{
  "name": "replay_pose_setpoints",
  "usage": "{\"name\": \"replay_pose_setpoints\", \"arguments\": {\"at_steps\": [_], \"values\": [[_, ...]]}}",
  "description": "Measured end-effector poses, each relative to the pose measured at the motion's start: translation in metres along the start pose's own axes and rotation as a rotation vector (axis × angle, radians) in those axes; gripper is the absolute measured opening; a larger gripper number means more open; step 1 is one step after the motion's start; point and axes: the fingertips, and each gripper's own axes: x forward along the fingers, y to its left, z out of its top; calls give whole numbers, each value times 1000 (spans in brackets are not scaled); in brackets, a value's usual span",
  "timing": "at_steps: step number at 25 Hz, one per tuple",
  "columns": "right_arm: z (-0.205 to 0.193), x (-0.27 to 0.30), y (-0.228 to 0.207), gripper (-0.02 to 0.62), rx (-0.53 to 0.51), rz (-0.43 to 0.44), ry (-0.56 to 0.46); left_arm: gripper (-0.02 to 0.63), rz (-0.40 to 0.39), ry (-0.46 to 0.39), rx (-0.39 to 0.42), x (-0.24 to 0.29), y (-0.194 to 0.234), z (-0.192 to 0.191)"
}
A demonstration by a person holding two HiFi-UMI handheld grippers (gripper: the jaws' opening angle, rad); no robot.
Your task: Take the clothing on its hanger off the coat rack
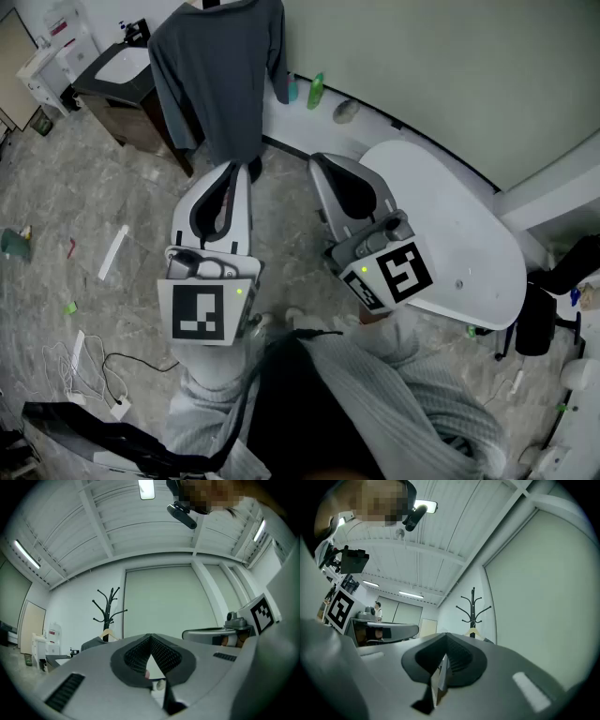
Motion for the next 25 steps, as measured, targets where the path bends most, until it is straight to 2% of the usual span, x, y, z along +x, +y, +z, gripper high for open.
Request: {"name": "replay_pose_setpoints", "arguments": {"at_steps": [15, 21, 25], "values": [[5, -12, -17, 2, -12, -9, -22, 5, 15, -8, 33, 12, -18, 2], [-4, -18, -27, 2, 4, 9, -25, 5, 45, -31, 44, 19, -26, -3], [-15, -17, -29, 2, 23, 29, 2, 5, 68, -7, 47, 24, -28, -12]]}}
